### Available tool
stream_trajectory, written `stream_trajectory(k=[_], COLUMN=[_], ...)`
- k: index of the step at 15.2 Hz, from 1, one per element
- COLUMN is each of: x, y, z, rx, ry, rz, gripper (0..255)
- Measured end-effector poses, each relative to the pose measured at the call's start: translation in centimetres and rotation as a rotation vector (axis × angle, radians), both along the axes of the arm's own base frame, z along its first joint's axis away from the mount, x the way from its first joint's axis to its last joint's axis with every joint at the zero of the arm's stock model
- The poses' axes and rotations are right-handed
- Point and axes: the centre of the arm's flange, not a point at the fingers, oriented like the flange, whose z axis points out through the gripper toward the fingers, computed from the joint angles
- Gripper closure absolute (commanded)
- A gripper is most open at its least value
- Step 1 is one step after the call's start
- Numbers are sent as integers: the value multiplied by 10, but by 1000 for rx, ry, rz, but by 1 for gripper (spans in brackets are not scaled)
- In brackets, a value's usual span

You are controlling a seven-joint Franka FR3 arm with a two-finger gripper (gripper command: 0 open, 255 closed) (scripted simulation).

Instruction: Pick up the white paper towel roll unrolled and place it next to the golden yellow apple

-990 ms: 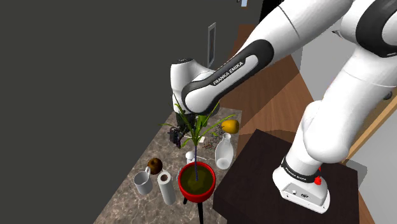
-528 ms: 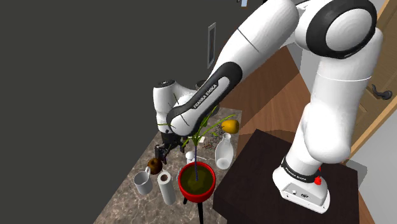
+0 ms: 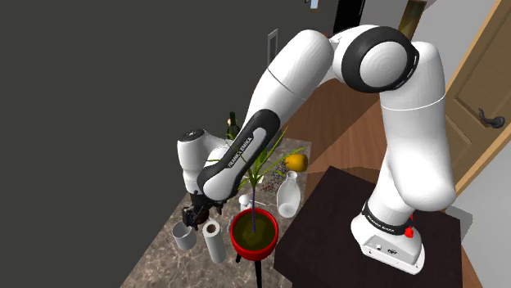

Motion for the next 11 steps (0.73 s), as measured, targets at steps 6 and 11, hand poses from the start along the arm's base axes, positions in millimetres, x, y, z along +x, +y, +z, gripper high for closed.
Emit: stream_trajectory(k=[6, 11], x=[-1, -1], y=[5, 5], z=[-34, -37], rx=[-2, -2], ry=[2, 2], rz=[0, 0], gripper=[0, 0])
